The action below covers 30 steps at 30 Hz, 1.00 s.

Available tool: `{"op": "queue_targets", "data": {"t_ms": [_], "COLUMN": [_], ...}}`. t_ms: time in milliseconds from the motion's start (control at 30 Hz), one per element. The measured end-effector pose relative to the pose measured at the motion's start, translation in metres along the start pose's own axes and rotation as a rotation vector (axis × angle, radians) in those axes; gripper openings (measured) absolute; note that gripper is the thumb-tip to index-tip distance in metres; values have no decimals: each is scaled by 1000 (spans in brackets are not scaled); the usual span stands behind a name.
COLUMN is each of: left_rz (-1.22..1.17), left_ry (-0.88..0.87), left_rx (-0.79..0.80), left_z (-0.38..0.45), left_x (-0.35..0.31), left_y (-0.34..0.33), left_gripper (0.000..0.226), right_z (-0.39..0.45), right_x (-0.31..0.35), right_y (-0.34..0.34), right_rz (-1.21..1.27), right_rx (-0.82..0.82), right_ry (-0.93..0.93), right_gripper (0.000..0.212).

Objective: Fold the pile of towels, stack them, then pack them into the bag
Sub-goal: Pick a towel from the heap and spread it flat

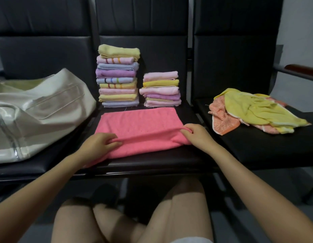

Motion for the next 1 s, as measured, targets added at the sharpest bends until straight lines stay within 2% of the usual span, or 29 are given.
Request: {"op": "queue_targets", "data": {"t_ms": [33,133,267,333,500,667,800,1000], "left_rz": [36,55,-298,-346,-207,-58,-6,-21], "left_ry": [-2,-15,14,24,33,64,149,327], "left_rx": [-11,-20,-19,2,43,-24,-115,-193], "left_z": [-1,-9,-23,-27,-19,19,64,116], "left_x": [4,14,18,15,11,17,30,74], "left_y": [4,14,20,21,42,61,63,40], "left_gripper": [62,59,41,26,10,14,17,20], "right_z": [-4,-16,-24,-23,-12,24,69,128], "right_x": [-2,-7,-7,-7,-5,-12,-17,-43], "right_y": [5,9,6,3,17,30,31,8], "right_rz": [121,379,374,366,349,388,302,-60], "right_rx": [-21,-82,-100,-80,-91,-177,-239,-176], "right_ry": [-12,-48,-39,-39,-52,-157,-224,-346], "right_gripper": [35,16,17,22,15,18,22,25]}}
Point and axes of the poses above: each hand's wrist, its own z-axis towards the middle knuckle, its own y-axis out of the back of the hand, x = y × z, the point moved 8 cm from there along z, towards the middle knuckle, and after that the axes turned 5 degrees about x, right-handed, at the moved point
